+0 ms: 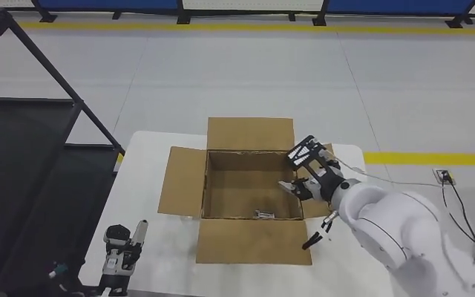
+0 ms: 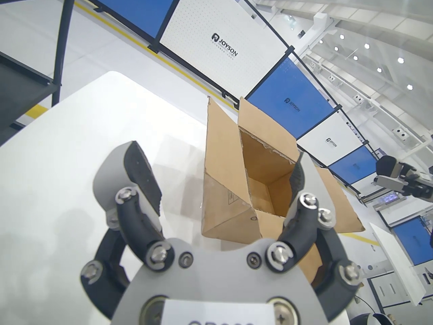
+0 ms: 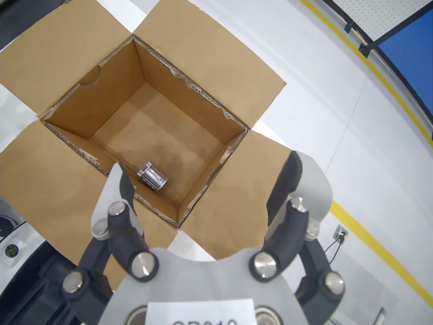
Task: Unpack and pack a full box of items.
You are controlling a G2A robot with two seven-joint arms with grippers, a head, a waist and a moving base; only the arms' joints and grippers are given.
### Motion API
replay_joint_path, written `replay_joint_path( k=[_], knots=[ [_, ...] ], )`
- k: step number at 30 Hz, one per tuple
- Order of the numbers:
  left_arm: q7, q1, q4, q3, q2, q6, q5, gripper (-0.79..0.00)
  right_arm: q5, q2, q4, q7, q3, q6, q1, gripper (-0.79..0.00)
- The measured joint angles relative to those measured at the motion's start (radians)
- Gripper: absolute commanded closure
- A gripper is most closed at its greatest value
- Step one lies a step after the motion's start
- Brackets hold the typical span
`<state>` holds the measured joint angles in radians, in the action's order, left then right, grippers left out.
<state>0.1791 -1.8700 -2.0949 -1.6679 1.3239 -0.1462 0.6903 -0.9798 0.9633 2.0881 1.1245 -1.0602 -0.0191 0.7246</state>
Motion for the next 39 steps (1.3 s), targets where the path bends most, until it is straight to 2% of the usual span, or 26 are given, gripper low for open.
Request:
replay_joint_path(
  k=[2,6,9,16,19,22,28,30,39],
  knots=[
    [0.0,0.0,0.0,0.0,0.0,0.0,0.0,-0.785,0.048,0.011,-0.043,0.002,0.024,0.026,-0.04,-0.785],
    [0.0,0.0,0.0,0.0,0.0,0.0,0.0,-0.785,0.14,0.053,-0.167,0.053,0.122,-0.037,-0.188,-0.785],
    [0.0,0.0,0.0,0.0,0.0,0.0,0.0,-0.785,0.241,0.096,-0.298,0.076,0.211,-0.049,-0.313,-0.785],
    [0.0,0.0,0.0,0.0,0.0,0.0,0.0,-0.785,0.427,0.235,-0.678,0.098,0.458,-0.058,-0.584,-0.785],
    [0.0,0.0,0.0,0.0,0.0,0.0,0.0,-0.785,0.496,0.301,-0.827,0.122,0.556,-0.002,-0.654,-0.785],
    [0.0,0.0,0.0,0.0,0.0,0.0,0.0,-0.785,0.492,0.369,-0.954,0.13,0.656,0.068,-0.697,-0.785],
    [0.0,0.0,0.0,0.0,0.0,0.0,0.0,-0.785,0.522,0.489,-1.201,0.221,0.776,0.171,-0.732,-0.785],
    [0.0,0.0,0.0,0.0,0.0,0.0,0.0,-0.785,0.517,0.501,-1.226,0.235,0.785,0.177,-0.74,-0.785],
    [0.0,0.0,0.0,0.0,0.0,0.0,0.0,-0.785,0.516,0.499,-1.222,0.23,0.783,0.176,-0.739,-0.785]
  ],
)
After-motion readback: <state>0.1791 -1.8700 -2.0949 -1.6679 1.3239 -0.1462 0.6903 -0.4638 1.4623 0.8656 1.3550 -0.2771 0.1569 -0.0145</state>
